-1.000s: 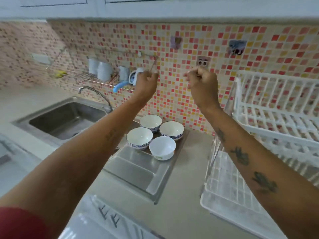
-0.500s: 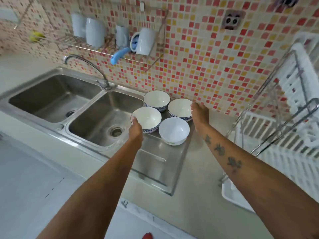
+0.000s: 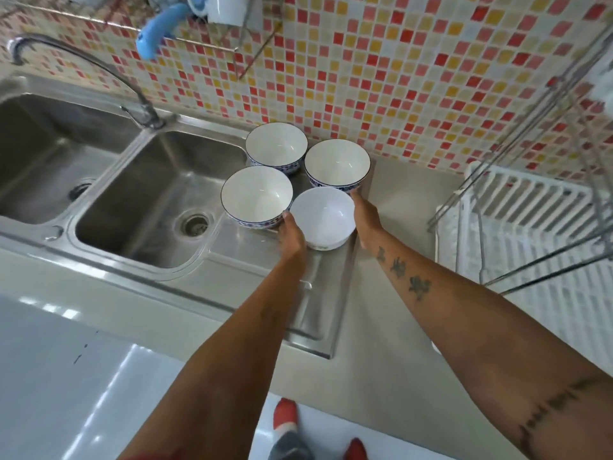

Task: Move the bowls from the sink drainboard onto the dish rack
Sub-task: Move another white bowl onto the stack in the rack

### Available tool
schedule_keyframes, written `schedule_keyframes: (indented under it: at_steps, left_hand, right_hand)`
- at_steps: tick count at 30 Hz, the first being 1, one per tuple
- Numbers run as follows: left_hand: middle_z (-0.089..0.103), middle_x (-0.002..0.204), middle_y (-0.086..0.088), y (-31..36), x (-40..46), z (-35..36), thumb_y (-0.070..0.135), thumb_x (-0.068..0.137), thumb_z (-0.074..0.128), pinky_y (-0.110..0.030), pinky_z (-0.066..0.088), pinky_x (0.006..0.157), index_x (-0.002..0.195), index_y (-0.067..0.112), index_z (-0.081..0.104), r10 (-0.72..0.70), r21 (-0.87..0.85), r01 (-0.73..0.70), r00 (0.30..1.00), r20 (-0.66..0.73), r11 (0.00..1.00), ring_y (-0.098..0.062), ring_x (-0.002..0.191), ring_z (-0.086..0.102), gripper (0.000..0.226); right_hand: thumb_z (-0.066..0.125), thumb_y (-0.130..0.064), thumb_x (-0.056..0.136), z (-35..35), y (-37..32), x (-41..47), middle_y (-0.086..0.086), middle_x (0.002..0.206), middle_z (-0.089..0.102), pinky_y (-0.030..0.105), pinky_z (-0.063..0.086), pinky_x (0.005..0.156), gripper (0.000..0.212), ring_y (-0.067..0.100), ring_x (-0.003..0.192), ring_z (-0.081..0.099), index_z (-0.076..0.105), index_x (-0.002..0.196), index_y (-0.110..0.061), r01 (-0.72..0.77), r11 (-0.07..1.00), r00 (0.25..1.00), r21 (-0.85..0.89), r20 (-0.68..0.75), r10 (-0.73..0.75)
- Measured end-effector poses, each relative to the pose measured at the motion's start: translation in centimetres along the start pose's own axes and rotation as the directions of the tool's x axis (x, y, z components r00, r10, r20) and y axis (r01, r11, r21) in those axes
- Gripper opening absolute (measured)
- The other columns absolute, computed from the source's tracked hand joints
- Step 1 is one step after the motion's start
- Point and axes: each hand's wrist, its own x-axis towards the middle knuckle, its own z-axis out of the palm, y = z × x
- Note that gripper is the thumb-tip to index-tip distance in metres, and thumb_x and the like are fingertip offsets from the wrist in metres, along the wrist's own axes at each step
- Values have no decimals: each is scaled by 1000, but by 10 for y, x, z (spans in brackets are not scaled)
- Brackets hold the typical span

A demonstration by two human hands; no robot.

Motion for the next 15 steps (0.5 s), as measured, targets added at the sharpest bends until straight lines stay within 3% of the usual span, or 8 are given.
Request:
schedule_keyframes:
  at_steps: [6, 12, 15]
  left_hand:
    - [50, 147, -2, -10, 13, 10, 88, 57, 28, -46, 35, 115, 143, 32, 45, -28, -109, 30, 999, 17, 994, -27, 131, 49, 105]
    - [52, 141, -7, 20, -56, 11, 63, 96, 23, -34, 43, 98, 145, 20, 41, -18, -178, 30, 998, 68, 984, -29, 127, 52, 68]
    - [50, 145, -9, 24, -73, 7, 63, 96, 23, -39, 43, 106, 146, 22, 40, 1, -233, 18, 997, 82, 972, -30, 128, 51, 67]
  right_hand:
    - [43, -40, 98, 6, 6, -1, 14, 134, 55, 30, 40, 86, 48, 21, 103, 50, 50, 133, -8, 7, 999, 999, 42, 32, -8]
    - [42, -41, 98, 4, 6, -12, 9, 116, 54, 32, 41, 84, 49, 23, 101, 51, 50, 133, -7, 6, 1000, 1000, 31, 31, -7]
    - [43, -39, 98, 2, 2, -24, 10, 112, 55, 33, 43, 83, 45, 24, 99, 52, 53, 128, -6, 56, 998, 998, 27, 24, -57]
